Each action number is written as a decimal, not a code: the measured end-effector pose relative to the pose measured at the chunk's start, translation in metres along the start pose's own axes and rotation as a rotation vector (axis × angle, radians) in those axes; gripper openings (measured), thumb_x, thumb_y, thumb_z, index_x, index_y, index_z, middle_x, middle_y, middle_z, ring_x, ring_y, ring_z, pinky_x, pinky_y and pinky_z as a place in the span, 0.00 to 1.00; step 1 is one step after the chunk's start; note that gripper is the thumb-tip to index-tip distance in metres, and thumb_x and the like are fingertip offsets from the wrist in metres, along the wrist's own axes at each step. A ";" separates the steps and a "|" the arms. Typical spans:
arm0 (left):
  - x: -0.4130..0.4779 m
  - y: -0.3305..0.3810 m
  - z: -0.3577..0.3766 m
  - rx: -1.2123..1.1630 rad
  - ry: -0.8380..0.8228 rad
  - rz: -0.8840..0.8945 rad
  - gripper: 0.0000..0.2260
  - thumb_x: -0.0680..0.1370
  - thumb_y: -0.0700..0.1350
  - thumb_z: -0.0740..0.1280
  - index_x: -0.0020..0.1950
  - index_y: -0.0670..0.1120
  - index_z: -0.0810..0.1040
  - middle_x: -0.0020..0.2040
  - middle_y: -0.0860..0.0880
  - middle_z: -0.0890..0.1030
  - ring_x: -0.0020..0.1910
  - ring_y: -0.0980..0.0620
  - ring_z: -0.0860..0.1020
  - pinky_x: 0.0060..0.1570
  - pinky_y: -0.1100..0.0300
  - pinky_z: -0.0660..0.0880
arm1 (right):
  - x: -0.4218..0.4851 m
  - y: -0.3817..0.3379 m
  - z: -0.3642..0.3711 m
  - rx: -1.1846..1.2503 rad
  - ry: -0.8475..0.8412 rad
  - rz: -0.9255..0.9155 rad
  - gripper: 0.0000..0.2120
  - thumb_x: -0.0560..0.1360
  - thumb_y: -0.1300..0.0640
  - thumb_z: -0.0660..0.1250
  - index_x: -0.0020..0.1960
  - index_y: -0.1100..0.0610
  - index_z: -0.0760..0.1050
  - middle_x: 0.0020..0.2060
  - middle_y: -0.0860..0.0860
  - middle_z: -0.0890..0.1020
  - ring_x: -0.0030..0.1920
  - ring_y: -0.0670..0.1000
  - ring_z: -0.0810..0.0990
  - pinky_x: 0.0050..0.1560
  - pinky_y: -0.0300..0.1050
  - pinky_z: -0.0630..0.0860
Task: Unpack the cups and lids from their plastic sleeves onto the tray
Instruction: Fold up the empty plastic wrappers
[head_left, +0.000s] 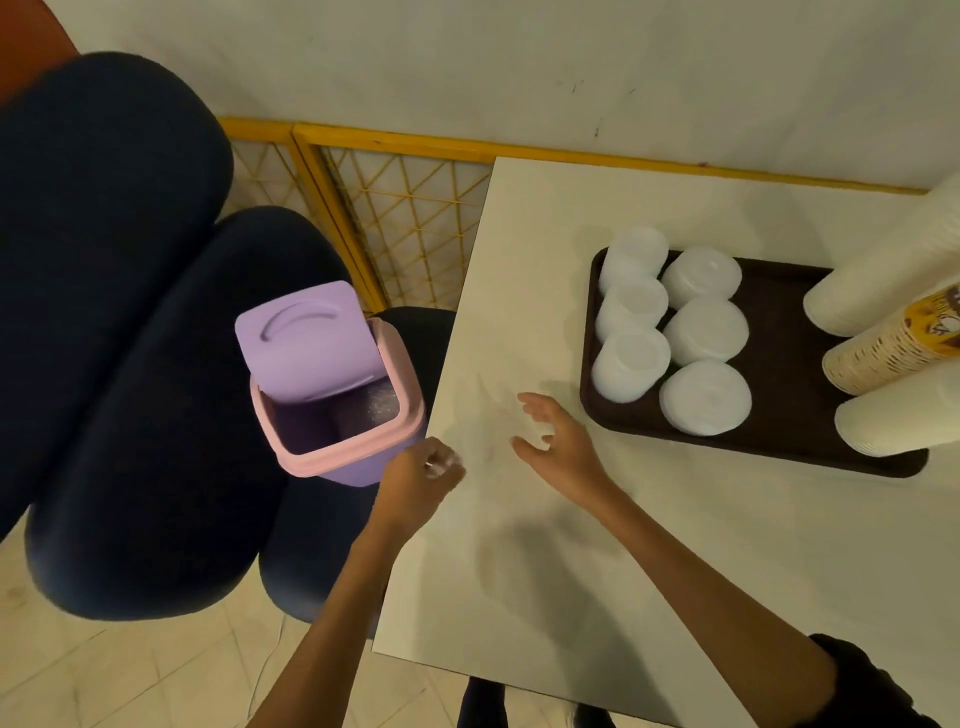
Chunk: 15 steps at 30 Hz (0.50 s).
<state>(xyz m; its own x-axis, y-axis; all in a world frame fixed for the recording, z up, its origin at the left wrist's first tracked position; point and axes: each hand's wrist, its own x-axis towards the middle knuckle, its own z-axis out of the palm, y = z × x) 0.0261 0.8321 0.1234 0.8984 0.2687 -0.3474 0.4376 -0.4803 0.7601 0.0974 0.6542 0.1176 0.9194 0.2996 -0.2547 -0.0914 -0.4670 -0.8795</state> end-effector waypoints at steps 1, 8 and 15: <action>-0.003 0.010 -0.002 0.021 -0.057 0.042 0.12 0.73 0.37 0.72 0.37 0.51 0.72 0.42 0.51 0.80 0.38 0.61 0.77 0.38 0.71 0.71 | 0.001 -0.003 -0.008 0.037 -0.012 0.003 0.28 0.73 0.63 0.70 0.70 0.55 0.66 0.63 0.47 0.72 0.63 0.45 0.70 0.58 0.37 0.68; -0.026 0.090 -0.009 0.116 -0.406 0.246 0.09 0.74 0.38 0.72 0.39 0.52 0.77 0.40 0.57 0.80 0.38 0.62 0.76 0.45 0.68 0.73 | -0.002 -0.020 -0.078 0.232 -0.267 0.113 0.36 0.74 0.71 0.61 0.75 0.47 0.55 0.73 0.49 0.63 0.74 0.47 0.58 0.56 0.33 0.67; -0.054 0.160 -0.002 0.106 -0.658 0.229 0.07 0.73 0.37 0.70 0.44 0.50 0.80 0.46 0.58 0.81 0.47 0.62 0.77 0.53 0.70 0.71 | -0.029 -0.031 -0.139 0.402 -0.496 0.058 0.29 0.67 0.57 0.64 0.67 0.45 0.65 0.67 0.49 0.71 0.69 0.46 0.66 0.65 0.39 0.64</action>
<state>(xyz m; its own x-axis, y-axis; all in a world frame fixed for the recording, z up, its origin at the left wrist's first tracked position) 0.0477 0.7423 0.2653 0.7900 -0.3933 -0.4703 0.2059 -0.5523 0.8078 0.1268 0.5447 0.2077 0.6309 0.6778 -0.3776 -0.3605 -0.1748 -0.9162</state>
